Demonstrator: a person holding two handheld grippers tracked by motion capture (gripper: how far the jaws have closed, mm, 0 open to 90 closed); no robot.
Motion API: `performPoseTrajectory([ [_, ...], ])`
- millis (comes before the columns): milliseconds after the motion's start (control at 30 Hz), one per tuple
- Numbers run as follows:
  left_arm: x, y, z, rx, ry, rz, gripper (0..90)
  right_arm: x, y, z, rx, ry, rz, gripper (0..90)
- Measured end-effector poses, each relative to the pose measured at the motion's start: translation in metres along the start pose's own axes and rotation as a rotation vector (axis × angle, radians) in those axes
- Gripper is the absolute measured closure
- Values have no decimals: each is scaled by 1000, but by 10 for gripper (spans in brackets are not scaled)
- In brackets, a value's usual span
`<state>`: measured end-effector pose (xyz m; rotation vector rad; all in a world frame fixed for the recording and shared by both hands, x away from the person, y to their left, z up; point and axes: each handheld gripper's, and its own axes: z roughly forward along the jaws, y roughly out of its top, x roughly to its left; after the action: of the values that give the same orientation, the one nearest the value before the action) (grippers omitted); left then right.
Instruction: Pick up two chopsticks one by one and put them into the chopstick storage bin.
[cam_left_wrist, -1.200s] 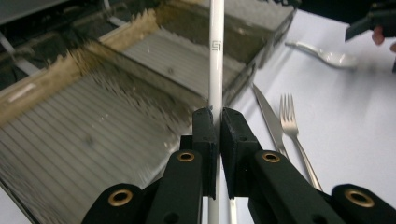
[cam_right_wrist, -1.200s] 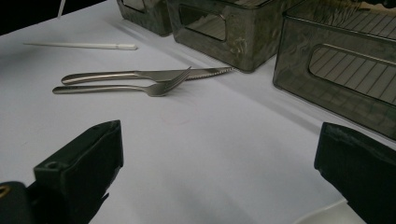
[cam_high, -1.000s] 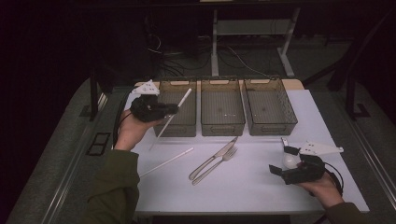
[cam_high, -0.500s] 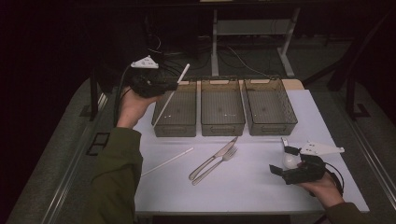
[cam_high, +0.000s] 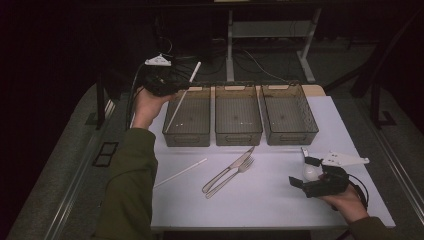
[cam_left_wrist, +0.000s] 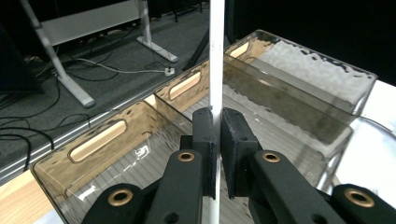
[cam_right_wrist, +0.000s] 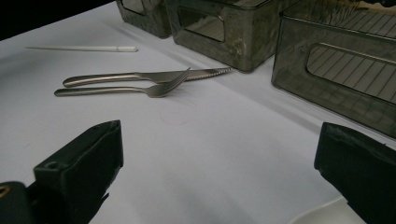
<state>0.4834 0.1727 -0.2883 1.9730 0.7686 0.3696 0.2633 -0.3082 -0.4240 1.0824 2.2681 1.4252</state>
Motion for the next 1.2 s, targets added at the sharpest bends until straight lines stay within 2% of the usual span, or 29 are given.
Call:
performPoseTrajectory([
  [233,2,-15,16,33,11,-10,840,0,0,0,-1,1,1,12],
  [567,10,-37,32,79,22,-55,839,0,0,0,-1,1,1,12],
  [667,12,-40,34,96,30,-51,839,0,0,0,-1,1,0,12],
  [700,12,-42,35,92,30,-68,839,0,0,0,-1,2,1,12],
  [800,14,-46,40,100,35,-79,839,0,0,0,-1,1,1,12],
  [1100,16,-53,60,163,74,-95,836,0,0,-1,-2,5,1,12],
  [1167,15,-55,70,199,87,-90,835,0,0,-1,-3,7,1,12],
  [1200,15,-55,70,199,87,-90,834,0,0,-1,-4,7,1,12],
])
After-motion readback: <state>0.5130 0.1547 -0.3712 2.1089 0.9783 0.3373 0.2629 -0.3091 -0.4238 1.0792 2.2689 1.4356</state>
